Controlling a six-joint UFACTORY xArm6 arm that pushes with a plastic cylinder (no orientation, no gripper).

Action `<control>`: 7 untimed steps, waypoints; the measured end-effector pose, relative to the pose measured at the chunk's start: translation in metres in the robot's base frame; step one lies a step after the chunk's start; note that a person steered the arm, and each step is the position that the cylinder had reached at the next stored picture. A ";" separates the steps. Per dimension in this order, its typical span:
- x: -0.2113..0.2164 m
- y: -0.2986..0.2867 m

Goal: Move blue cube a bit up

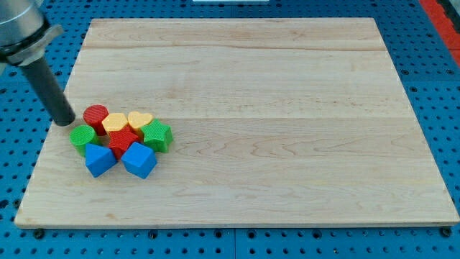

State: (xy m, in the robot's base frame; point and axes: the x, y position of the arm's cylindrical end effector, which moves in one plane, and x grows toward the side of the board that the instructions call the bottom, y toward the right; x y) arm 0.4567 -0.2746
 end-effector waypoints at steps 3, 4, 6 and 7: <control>0.060 0.026; 0.084 0.022; 0.090 0.050; 0.090 0.065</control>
State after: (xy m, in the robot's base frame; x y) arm 0.5466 -0.2091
